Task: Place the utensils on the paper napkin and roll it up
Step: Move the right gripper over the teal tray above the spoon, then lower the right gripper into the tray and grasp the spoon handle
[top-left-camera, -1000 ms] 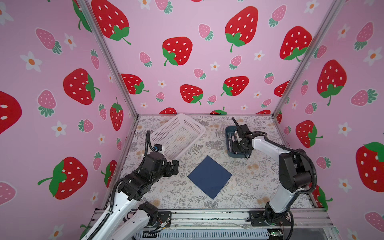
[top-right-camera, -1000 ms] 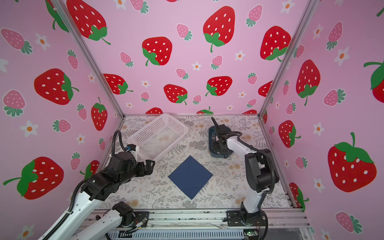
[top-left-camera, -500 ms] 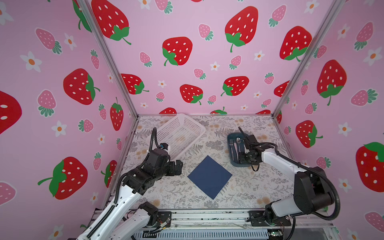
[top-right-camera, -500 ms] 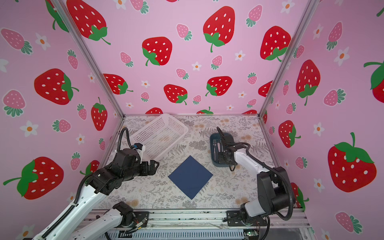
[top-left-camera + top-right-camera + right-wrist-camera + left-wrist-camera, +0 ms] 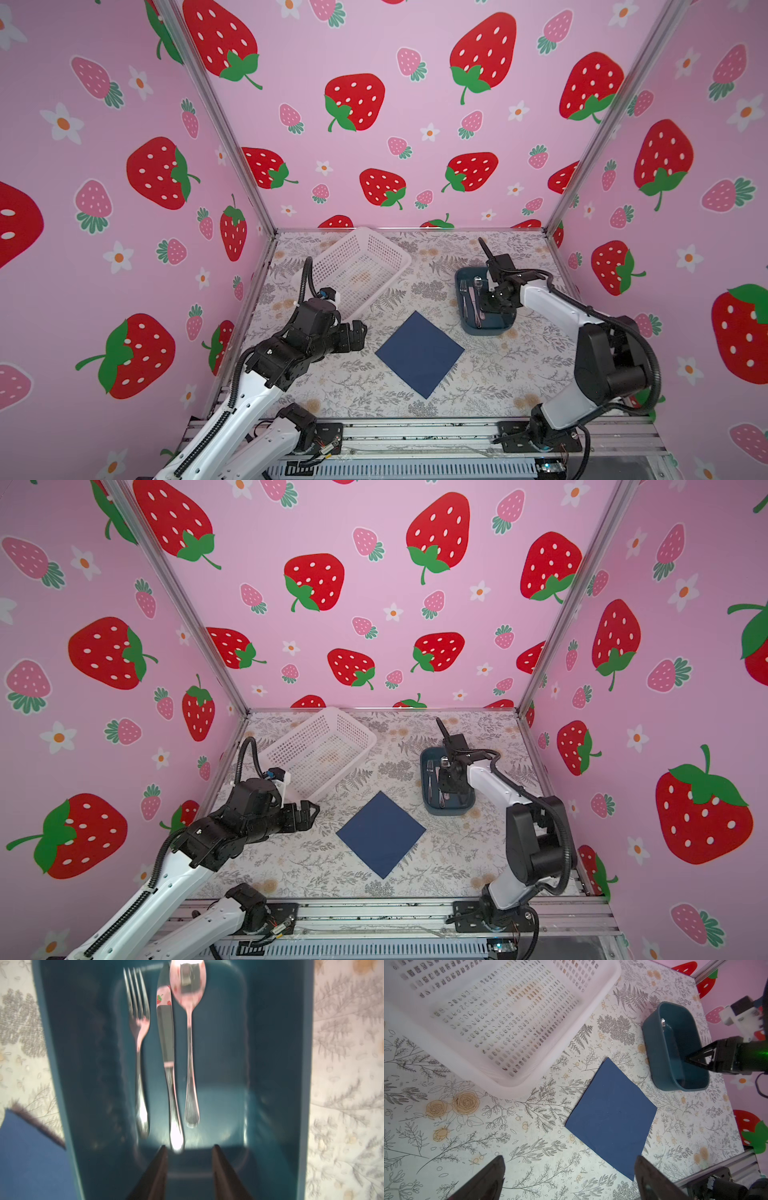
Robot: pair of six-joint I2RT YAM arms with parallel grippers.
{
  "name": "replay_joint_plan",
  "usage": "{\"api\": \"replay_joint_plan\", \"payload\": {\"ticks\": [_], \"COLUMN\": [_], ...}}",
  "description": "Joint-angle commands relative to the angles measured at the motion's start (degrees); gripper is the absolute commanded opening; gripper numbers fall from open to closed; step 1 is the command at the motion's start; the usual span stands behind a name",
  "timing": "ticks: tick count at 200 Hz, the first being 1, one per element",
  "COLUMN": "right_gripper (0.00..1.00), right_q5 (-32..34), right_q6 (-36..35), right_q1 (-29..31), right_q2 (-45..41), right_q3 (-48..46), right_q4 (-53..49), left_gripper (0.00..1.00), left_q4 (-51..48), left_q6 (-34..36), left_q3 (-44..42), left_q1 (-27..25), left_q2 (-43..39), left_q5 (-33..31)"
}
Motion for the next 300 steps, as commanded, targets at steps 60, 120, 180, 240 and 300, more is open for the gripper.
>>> {"api": "replay_joint_plan", "payload": {"ticks": [60,120,180,240,300], "right_gripper": [0.26,0.27,0.24,0.19,0.19], "right_q5": [-3.84,-4.13,-2.39,0.16,-0.06], "right_q6": [-6.31,-5.27,-5.7,-6.89,-6.9], "right_q1": [-3.99,-3.99,-3.99,-1.93,-1.53], "right_q2": [18.0,25.67,29.78,32.66,32.47], "right_q3": [20.08,26.05,27.53,25.82,21.8], "right_q4": [-10.73,-10.26,-11.7,-14.3,-12.74], "left_gripper": [0.96,0.95,0.95,0.95,0.95], "left_q4": [-5.25,-3.26,-0.8,8.17,8.19], "left_q6": [-4.52,0.92,1.82,-0.38,0.35], "left_q3": [7.65,6.2,4.53,7.61,19.03], "left_q1": [0.01,0.06,0.06,-0.45,-8.46], "left_q2": [7.78,10.76,10.93,18.32,31.98], "left_q5": [1.63,3.63,6.68,19.69,20.66]}}
